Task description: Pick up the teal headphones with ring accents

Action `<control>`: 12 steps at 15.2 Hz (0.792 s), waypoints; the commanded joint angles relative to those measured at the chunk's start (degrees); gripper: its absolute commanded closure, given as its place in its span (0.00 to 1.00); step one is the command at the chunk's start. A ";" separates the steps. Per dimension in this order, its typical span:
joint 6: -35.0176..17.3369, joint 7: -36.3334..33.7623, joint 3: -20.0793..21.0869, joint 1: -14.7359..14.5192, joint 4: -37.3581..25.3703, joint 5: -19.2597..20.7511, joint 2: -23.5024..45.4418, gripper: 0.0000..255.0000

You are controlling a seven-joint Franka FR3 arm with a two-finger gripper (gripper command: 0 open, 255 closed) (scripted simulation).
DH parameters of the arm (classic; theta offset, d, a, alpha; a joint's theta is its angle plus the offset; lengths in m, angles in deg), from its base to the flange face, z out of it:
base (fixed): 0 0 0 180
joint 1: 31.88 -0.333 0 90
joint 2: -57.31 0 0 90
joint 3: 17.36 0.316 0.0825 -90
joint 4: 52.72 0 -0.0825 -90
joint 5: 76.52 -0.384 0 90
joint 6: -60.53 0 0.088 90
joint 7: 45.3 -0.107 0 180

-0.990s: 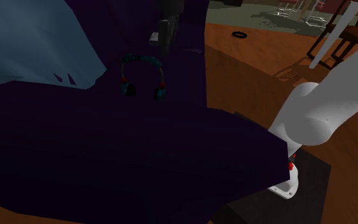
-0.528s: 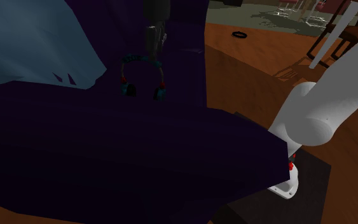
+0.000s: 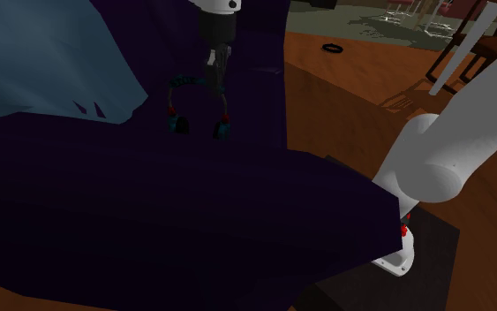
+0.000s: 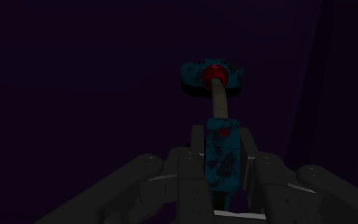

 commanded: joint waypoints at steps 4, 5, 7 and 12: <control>-0.03 0.00 0.00 0.00 0.02 0.00 0.02 1.00; -0.04 0.01 0.00 0.00 0.03 0.00 0.01 1.00; -0.09 0.02 -0.01 0.00 0.10 0.00 -0.01 1.00; 3.76 -0.05 -0.14 0.07 -3.63 0.06 -0.13 1.00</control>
